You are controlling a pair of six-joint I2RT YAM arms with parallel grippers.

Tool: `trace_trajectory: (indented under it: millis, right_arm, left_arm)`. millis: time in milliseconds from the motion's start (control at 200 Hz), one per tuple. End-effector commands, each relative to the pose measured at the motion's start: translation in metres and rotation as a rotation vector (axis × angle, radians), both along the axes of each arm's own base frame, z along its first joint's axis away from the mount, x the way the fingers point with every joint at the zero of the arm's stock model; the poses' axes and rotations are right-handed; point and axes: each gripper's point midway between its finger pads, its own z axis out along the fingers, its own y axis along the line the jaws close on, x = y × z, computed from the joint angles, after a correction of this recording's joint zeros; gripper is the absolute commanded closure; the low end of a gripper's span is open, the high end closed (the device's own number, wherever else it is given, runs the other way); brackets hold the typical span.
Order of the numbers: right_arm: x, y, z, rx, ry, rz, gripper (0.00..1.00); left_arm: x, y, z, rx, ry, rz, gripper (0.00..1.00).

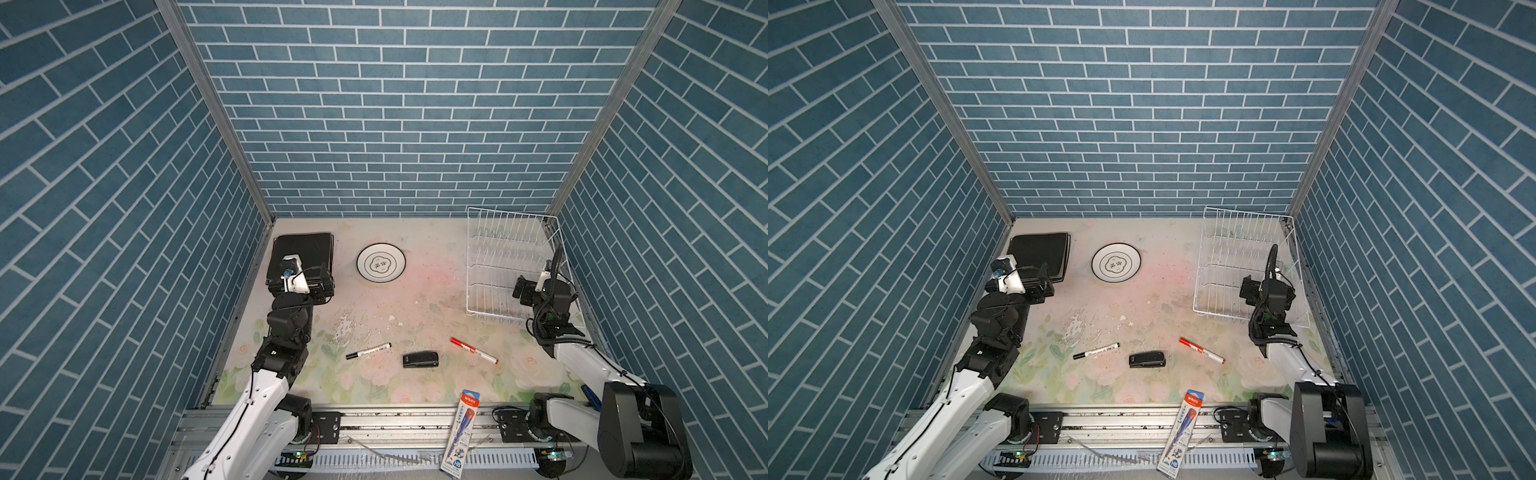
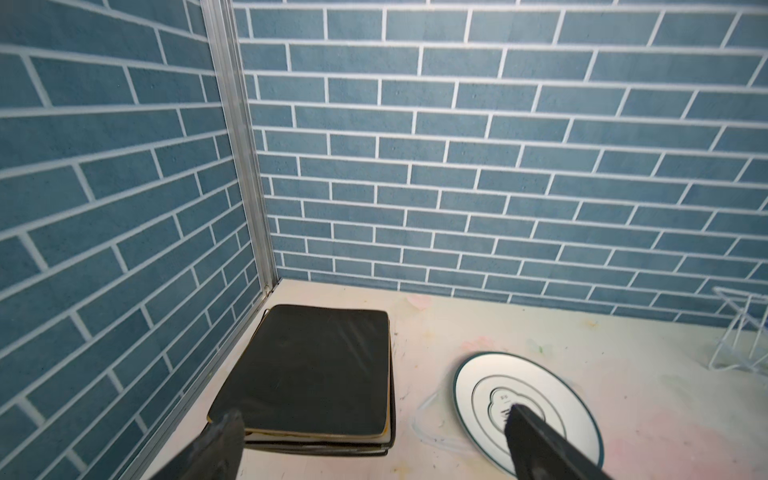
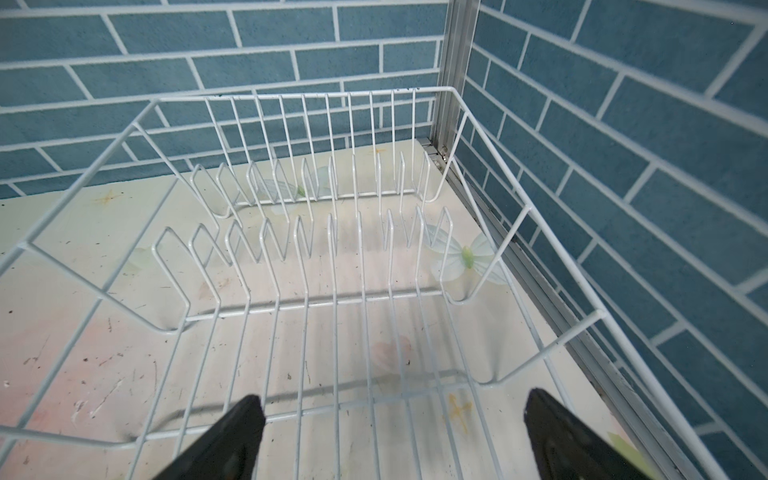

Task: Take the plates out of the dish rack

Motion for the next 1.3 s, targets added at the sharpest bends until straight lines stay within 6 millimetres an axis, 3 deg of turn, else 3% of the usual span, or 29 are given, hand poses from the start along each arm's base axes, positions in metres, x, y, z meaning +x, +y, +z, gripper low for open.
trace_trajectory:
  millis: [0, 105, 270, 470, 830, 1215, 1295]
  right_arm:
    - [0.005, 0.003, -0.01, -0.018, -0.037, 0.043, 0.01]
    - [0.008, 0.004, -0.024, -0.018, -0.029, 0.051, 0.01]
    - [0.016, 0.015, -0.02, -0.046, -0.084, 0.127, 0.01]
    - [0.017, 0.021, -0.038, -0.05, -0.096, 0.166, 0.01]
    - [0.025, 0.018, -0.048, -0.053, -0.052, 0.151, 0.01]
    - [0.03, 0.015, -0.051, -0.046, -0.016, 0.133, 0.01]
    - [0.03, 0.015, -0.051, -0.044, -0.017, 0.134, 0.01]
  left_arm:
    - [0.006, 0.002, 0.009, 0.076, -0.079, 0.013, 0.0]
    - [0.016, 0.003, 0.006, 0.113, -0.069, 0.032, 0.0]
    - [0.028, 0.003, -0.002, 0.137, -0.041, 0.046, 0.0]
    - [0.031, 0.005, -0.021, 0.197, -0.013, 0.058, 0.0]
    - [0.031, 0.034, -0.082, 0.212, 0.086, 0.153, 0.0]
    - [0.052, 0.028, -0.149, 0.183, 0.152, 0.095, 0.0]
    - [0.054, 0.031, -0.149, 0.181, 0.174, 0.11, 0.0]
